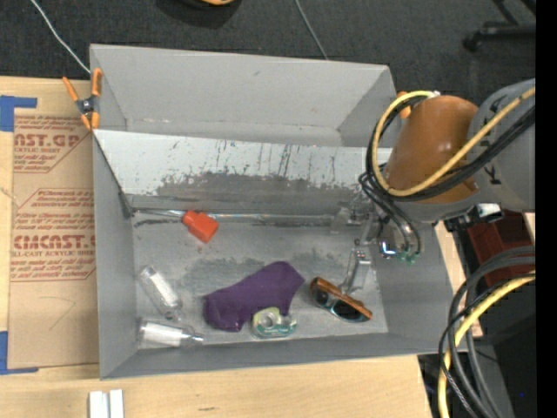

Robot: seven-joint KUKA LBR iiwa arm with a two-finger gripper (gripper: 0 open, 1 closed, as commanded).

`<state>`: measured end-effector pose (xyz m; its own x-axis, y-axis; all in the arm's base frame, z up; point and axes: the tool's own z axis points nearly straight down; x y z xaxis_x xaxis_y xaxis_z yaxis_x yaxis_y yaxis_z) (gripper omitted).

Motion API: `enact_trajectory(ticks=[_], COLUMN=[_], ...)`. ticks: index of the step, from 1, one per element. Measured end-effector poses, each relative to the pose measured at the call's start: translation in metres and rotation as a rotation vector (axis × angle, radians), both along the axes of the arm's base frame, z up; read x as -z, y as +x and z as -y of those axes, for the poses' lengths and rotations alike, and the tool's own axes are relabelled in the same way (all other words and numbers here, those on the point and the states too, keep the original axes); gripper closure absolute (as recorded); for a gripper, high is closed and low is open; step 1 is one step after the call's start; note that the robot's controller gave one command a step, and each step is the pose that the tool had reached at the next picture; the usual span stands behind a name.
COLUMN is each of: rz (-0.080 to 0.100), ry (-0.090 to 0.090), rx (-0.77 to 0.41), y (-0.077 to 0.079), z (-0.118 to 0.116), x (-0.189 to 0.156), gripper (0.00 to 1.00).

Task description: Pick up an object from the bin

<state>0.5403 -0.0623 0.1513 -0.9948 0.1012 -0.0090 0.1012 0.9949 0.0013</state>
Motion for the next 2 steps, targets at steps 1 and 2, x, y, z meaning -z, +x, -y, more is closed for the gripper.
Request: enact_trajectory(ticks=[1,2], rz=[-0.021,0.006], ry=[0.001,0.001], rx=[-0.070,0.040], y=[-0.058,-0.052], z=[-0.001,0.010], x=[0.052,0.081], gripper=[0.00,0.00])
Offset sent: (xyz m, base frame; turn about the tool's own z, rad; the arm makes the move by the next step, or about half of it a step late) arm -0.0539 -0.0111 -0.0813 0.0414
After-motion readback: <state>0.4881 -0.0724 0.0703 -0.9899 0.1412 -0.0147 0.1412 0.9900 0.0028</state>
